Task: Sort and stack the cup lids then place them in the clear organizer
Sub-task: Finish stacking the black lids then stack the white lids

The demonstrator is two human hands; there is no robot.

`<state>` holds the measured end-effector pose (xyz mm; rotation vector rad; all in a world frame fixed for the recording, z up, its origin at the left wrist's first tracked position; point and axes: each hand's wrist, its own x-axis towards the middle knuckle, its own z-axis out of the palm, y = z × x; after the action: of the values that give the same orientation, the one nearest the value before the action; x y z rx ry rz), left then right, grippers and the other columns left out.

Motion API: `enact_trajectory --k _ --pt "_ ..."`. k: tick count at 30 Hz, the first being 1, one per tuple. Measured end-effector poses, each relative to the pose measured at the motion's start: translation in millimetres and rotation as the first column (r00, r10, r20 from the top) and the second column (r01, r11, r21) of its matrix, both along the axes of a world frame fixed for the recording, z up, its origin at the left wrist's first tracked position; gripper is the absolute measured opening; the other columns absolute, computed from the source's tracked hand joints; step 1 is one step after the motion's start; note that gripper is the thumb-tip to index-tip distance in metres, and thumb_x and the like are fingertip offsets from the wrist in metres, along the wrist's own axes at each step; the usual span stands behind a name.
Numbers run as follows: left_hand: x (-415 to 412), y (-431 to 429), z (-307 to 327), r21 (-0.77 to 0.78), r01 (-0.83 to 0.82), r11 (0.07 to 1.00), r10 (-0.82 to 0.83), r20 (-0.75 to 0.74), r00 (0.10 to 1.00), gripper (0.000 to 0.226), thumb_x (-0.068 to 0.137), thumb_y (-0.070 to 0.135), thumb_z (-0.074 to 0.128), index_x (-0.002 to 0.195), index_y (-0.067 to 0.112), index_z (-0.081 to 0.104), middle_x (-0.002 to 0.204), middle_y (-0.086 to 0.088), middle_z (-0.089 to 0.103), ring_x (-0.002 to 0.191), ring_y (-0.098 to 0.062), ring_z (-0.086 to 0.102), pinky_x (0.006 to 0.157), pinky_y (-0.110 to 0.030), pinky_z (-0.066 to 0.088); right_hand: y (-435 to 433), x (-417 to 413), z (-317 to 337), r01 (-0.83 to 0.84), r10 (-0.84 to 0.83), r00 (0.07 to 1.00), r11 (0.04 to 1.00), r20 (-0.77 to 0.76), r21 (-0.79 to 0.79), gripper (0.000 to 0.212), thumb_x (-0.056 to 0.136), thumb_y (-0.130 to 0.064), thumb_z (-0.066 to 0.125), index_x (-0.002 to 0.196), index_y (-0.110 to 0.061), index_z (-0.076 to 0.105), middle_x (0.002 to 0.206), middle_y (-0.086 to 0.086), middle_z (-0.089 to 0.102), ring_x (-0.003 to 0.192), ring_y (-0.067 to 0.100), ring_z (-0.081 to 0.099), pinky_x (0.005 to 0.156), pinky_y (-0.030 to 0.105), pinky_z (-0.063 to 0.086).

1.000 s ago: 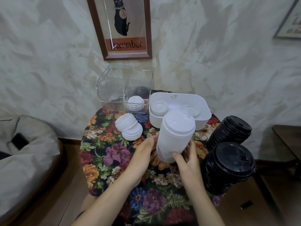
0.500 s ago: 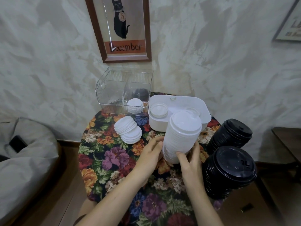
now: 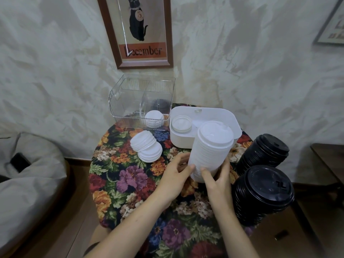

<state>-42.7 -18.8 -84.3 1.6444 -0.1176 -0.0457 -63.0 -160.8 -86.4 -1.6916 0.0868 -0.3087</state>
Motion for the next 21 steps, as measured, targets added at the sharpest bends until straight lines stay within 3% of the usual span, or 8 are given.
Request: enact_trajectory --k 4,6,9,14,19,21 --pt "2 0 -3 0.035 -0.008 0.999 0.007 0.023 1.0 0.034 0.103 0.01 0.062 0.131 0.029 0.061 0.132 0.012 0.066 0.122 0.003 0.059 0.111 -0.032 0.047 0 0 -2 0.006 -0.006 1.0 1.0 -0.025 -0.022 0.095 0.081 -0.034 0.07 0.163 -0.026 0.023 0.153 -0.007 0.045 0.123 -0.024 0.043 0.093 -0.002 0.037" --pt "3 0 -5 0.056 -0.007 0.998 0.005 0.037 0.999 0.035 0.103 0.01 0.062 0.13 0.033 0.06 0.133 0.012 0.066 0.124 0.0 0.059 0.112 -0.036 0.047 -1 0 -4 0.018 -0.02 0.999 0.998 -0.037 -0.054 0.095 0.082 -0.034 0.071 0.163 -0.028 0.021 0.155 -0.007 0.044 0.128 -0.015 0.046 0.094 -0.001 0.036" --pt "4 0 -8 0.084 -0.003 0.996 -0.002 0.055 0.998 0.037 0.103 0.013 0.063 0.132 0.035 0.059 0.133 0.015 0.066 0.126 -0.002 0.059 0.113 -0.041 0.047 -2 -2 -5 0.032 -0.037 0.998 0.996 -0.059 -0.078 0.098 0.09 -0.032 0.077 0.166 -0.029 0.015 0.163 -0.007 0.037 0.141 0.001 0.039 0.105 0.013 0.034" --pt "3 2 -11 0.097 0.008 0.995 -0.013 0.051 0.999 0.041 0.1 0.029 0.064 0.14 0.032 0.058 0.137 0.017 0.064 0.131 -0.008 0.058 0.113 -0.048 0.046 3 -5 -11 0.054 -0.067 0.992 0.992 -0.111 -0.116 0.101 0.093 -0.034 0.077 0.167 -0.033 0.007 0.167 -0.006 0.032 0.151 0.011 0.033 0.115 0.029 0.032" --pt "-4 7 -9 0.175 0.022 0.984 -0.037 0.081 0.996 0.038 0.102 0.022 0.063 0.138 0.032 0.058 0.137 0.019 0.062 0.127 0.002 0.056 0.11 -0.032 0.046 7 -13 -15 0.039 -0.063 0.986 0.987 -0.156 -0.154 0.094 0.099 -0.031 0.068 0.166 -0.035 0.003 0.17 -0.007 0.026 0.153 0.013 0.03 0.124 0.043 0.031" --pt "-8 12 -10 0.312 -0.006 0.95 -0.041 0.144 0.989 0.044 0.102 0.024 0.062 0.144 0.03 0.055 0.144 0.016 0.058 0.13 0.002 0.052 0.11 -0.029 0.043 9 -23 -14 0.017 -0.05 0.978 0.986 -0.202 -0.164 0.092 0.1 -0.037 0.064 0.166 -0.036 0.0 0.173 -0.008 0.019 0.157 0.014 0.023 0.126 0.046 0.028"
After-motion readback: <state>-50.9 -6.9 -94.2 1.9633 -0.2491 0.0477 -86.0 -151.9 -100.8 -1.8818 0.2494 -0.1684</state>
